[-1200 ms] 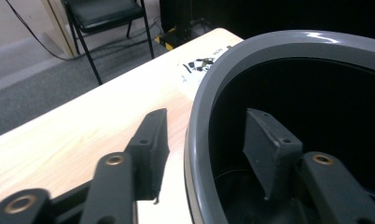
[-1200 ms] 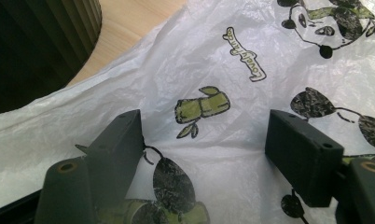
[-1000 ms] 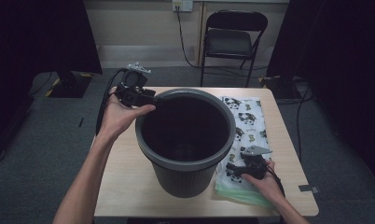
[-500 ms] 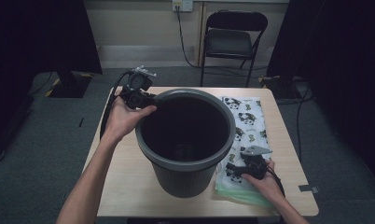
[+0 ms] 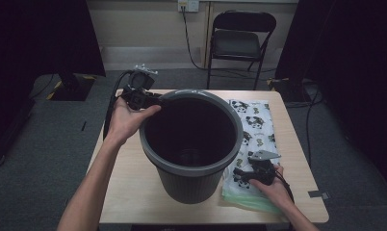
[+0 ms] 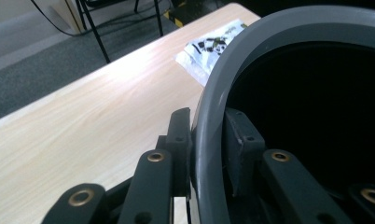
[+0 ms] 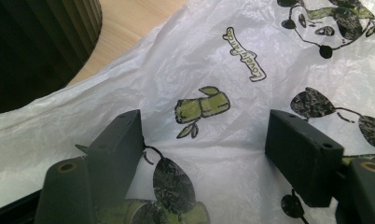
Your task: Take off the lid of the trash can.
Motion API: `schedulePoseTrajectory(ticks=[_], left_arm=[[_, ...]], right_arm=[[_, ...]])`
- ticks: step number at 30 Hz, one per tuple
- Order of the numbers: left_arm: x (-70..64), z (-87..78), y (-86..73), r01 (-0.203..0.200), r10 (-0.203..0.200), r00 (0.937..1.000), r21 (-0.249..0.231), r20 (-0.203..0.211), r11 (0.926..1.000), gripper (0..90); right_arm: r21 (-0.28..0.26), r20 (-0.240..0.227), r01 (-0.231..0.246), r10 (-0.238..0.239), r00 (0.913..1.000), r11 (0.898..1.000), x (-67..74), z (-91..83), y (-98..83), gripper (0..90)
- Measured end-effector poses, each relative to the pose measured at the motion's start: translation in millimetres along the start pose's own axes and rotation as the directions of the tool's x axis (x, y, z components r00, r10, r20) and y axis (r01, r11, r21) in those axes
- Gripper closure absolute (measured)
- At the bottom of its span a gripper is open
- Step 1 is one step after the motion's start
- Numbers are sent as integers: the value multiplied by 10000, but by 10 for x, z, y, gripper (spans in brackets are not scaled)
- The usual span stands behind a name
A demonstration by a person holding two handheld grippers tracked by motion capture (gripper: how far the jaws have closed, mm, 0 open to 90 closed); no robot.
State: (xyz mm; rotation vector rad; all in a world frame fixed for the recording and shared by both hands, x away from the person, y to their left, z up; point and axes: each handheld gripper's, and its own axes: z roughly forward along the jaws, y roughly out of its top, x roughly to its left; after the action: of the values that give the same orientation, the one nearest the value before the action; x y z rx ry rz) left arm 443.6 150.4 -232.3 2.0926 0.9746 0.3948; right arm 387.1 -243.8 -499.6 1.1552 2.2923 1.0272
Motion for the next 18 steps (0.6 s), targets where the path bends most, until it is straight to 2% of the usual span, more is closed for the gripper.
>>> schedulePoseTrajectory(ticks=[5,8,11,13,15,18], left_arm=[[-21,-74,17,-67,68,10000,-394,28,9992,745],[12,-47,-25,-115,116,9999,-179,41,9998,744],[54,8,-59,4,4,9994,-229,349,9997,741],[51,50,-66,-109,114,9995,-177,297,9998,727],[53,71,-71,-19,24,9996,-150,296,9999,718],[66,101,-74,97,-99,9999,138,138,9999,636]], right_arm=[[-2,-3,1,-1,10000,10000,0,0,0,270],[-1,-2,0,0,10000,10000,0,0,0,270],[-1,1,3,-3,10000,10000,0,0,0,270],[-1,0,-1,1,10000,10000,0,0,0,270],[-1,-1,2,-2,10000,10000,0,0,0,269],[-1,2,1,-1,10000,10000,0,0,0,270]])
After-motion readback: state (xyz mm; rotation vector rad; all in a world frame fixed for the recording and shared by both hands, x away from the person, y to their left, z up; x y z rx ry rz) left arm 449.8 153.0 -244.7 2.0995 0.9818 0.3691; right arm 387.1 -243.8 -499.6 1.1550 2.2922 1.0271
